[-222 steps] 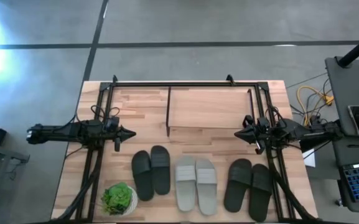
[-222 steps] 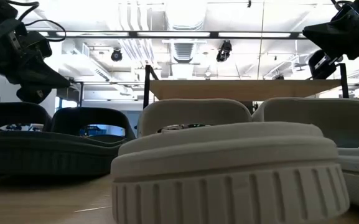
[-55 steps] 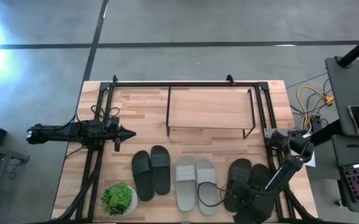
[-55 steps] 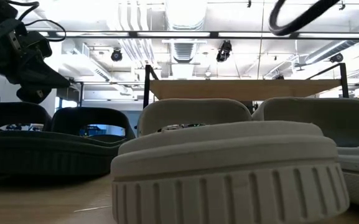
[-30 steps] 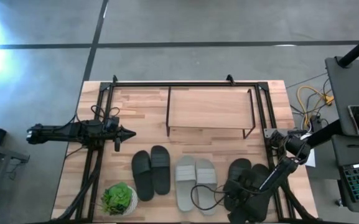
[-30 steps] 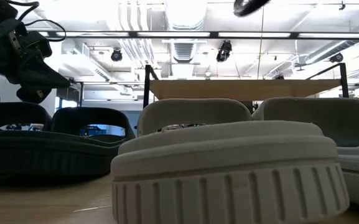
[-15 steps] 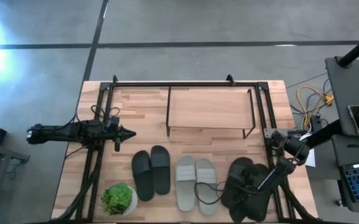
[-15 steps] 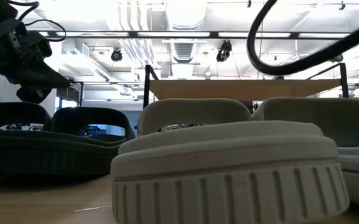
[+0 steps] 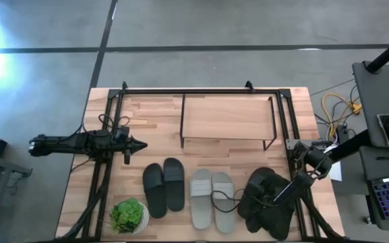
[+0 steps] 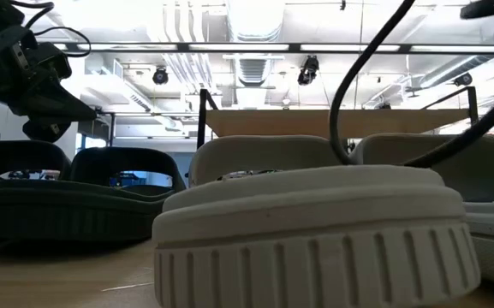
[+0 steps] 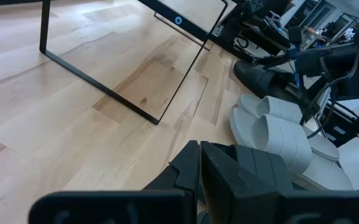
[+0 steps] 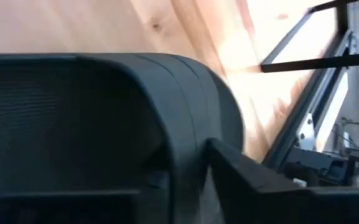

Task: Pick and place slides into the shelf
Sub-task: Put the black slide from the rightmost pair on the shelf

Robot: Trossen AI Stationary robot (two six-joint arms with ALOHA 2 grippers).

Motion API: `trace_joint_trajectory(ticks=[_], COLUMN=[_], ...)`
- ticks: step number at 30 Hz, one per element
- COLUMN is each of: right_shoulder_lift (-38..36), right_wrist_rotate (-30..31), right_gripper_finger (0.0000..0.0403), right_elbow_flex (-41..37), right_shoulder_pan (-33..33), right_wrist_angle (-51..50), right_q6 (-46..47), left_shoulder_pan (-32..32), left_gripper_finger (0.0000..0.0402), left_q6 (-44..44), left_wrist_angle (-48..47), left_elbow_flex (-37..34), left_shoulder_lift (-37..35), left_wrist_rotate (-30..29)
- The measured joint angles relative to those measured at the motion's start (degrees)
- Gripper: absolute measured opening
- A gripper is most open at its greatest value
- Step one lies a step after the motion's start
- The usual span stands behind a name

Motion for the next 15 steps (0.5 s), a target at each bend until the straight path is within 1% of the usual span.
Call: trace_joint_trajectory(ticks=[2, 6, 9, 12, 15], right_shoulder_lift=[0.0, 0.0, -0.2, -2.1, -3.3], right_wrist_rotate=[0.5, 1.2, 5.1, 11.3, 19.5], right_gripper_finger=[0.0023, 0.0015, 0.0014, 0.0013, 0.0013], right_elbow_flex=[-0.3, 0.3, 4.5, 10.0, 16.4], right_shoulder_pan=[-0.1, -0.1, -0.3, -0.8, -2.0], right_wrist_angle=[0.2, -0.5, -3.8, -3.3, -3.3], right_q6=[0.2, 0.4, -0.7, -9.8, -21.2], left_shoulder_pan=[0.0, 0.0, 0.0, 0.0, 0.0], left_gripper_finger=[0.0, 0.0, 0.0, 0.0, 0.0], left_q6=[0.0, 0.0, 0.0, 0.0, 0.0], left_wrist_angle=[0.0, 0.0, 0.0, 0.0, 0.0], left_elbow_flex=[0.0, 0.0, 0.0, 0.0, 0.0], left_shoulder_lift=[0.0, 0.0, 0.0, 0.0, 0.0], left_wrist_rotate=[0.0, 0.0, 0.0, 0.0, 0.0])
